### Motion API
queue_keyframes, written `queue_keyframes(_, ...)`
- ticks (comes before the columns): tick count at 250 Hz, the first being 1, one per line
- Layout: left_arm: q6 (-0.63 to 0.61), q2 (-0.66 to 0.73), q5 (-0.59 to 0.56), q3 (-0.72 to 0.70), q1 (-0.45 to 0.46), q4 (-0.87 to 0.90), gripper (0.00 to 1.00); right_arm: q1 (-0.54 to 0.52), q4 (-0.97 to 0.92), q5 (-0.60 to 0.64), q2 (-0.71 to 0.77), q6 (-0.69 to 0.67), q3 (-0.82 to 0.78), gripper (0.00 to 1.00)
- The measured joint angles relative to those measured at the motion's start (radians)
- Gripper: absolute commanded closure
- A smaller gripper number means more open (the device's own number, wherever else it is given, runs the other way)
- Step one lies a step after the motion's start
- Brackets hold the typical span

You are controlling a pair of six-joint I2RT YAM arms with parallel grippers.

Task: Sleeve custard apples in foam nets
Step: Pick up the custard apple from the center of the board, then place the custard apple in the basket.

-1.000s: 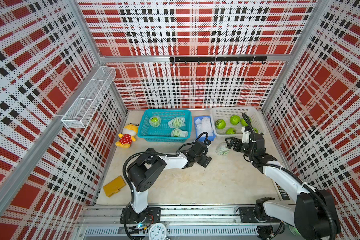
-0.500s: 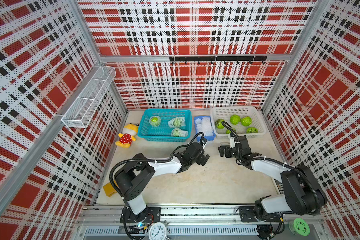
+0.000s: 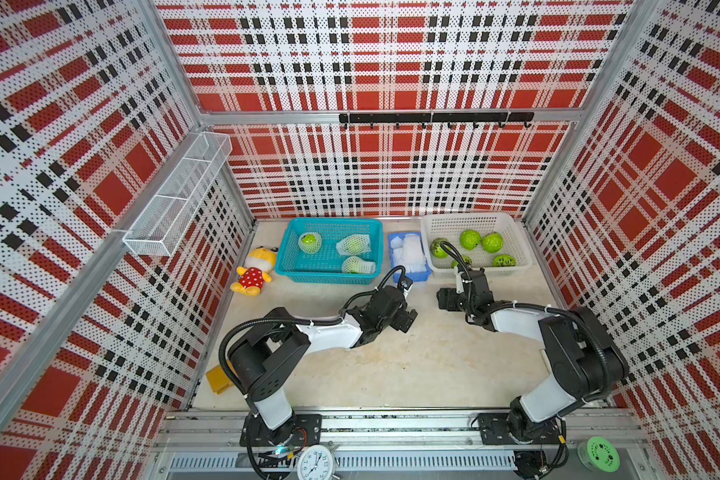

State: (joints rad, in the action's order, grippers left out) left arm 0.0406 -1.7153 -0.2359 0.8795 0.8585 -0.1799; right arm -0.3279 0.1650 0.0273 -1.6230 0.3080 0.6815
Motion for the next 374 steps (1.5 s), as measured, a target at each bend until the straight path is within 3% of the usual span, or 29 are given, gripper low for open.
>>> queue_keyframes(80, 0.000, 0.010, 0.000, 0.000, -0.001, 0.000, 0.01, -0.005, 0.058, 0.005, -0.011, 0.037, -0.027, 0.33)
queue_keyframes(121, 0.001, 0.072, 0.000, -0.014, -0.002, 0.005, 0.01, -0.005, 0.000, 0.010, 0.087, 0.037, -0.039, 0.35)
queue_keyframes(180, -0.025, 0.327, -0.039, -0.015, -0.006, 0.076, 0.00, -0.014, -0.173, -0.007, 0.348, 0.044, 0.013, 0.36)
queue_keyframes(221, -0.065, 0.549, -0.079, 0.002, -0.064, 0.184, 0.01, -0.073, -0.283, -0.040, 0.376, 0.073, 0.173, 0.35)
queue_keyframes(265, -0.070, 0.741, -0.083, 0.014, -0.238, 0.296, 0.00, -0.185, -0.315, -0.095, 0.243, 0.137, 0.411, 0.34)
queue_keyframes(306, -0.040, 0.862, -0.050, -0.013, -0.383, 0.348, 0.01, -0.265, -0.295, -0.185, 0.018, 0.208, 0.640, 0.34)
queue_keyframes(374, 0.006, 0.948, 0.016, -0.060, -0.498, 0.445, 0.00, -0.311, -0.182, -0.368, -0.386, 0.316, 0.963, 0.34)
